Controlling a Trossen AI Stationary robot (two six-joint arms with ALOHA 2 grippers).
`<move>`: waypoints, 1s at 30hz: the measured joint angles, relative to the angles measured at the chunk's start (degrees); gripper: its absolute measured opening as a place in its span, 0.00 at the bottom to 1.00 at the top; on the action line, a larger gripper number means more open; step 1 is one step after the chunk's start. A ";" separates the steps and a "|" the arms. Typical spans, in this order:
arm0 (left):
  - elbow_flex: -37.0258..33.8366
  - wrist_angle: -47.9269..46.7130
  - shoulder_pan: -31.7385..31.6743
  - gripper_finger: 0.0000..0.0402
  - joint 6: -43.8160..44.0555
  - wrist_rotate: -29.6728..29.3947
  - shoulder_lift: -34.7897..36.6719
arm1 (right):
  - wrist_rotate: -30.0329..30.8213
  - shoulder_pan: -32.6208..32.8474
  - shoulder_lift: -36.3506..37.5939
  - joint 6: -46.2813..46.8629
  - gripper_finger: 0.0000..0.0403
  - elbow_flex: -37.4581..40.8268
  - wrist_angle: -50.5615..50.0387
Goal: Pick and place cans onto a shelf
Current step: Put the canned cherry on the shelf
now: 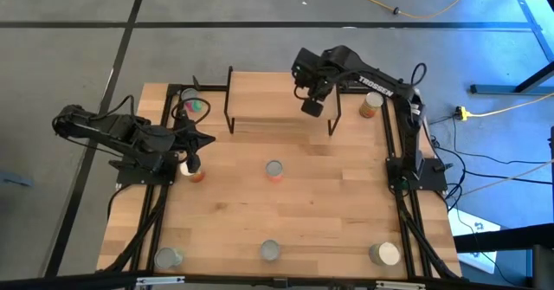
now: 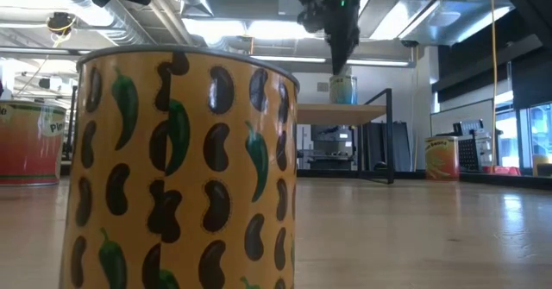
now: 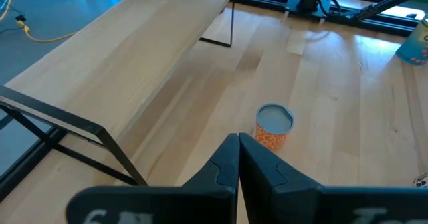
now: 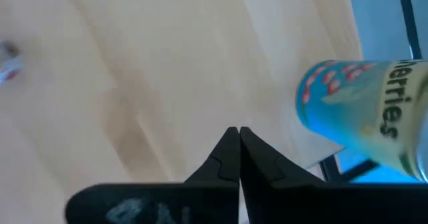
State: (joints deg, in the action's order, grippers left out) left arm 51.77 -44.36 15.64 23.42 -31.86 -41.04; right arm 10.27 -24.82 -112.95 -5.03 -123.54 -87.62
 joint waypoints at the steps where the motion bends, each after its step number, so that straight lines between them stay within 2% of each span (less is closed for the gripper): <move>1: 0.00 0.01 0.00 0.00 0.00 0.00 0.01 | 0.00 0.80 0.00 0.01 0.00 -1.76 -1.97; 3: 0.00 0.01 -0.02 0.00 0.00 0.00 0.01 | -0.57 2.40 0.24 0.03 0.00 -4.92 -2.40; 7: 0.00 0.04 -0.02 0.00 -0.02 -0.02 0.02 | -10.77 4.86 1.96 -0.96 0.00 -10.69 -2.31; 12: 0.00 -0.06 -0.02 0.00 -0.92 0.02 0.10 | -12.74 8.81 6.15 0.35 0.00 -9.79 -2.45; 16: 0.00 0.04 0.00 0.00 -3.71 2.66 0.15 | -16.41 12.23 11.62 3.90 0.00 -6.30 -2.34; 22: 0.00 0.30 0.04 0.00 -7.52 6.09 0.15 | -16.91 19.04 20.49 12.25 0.00 2.88 -2.39; 30: 0.00 -0.02 0.04 0.00 -10.37 8.08 0.15 | -26.28 31.13 31.96 25.11 0.00 19.10 -2.53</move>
State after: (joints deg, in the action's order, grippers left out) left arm 51.77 -44.38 15.68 13.05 -23.78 -40.88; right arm -16.01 6.31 -80.98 20.09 -104.44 -90.15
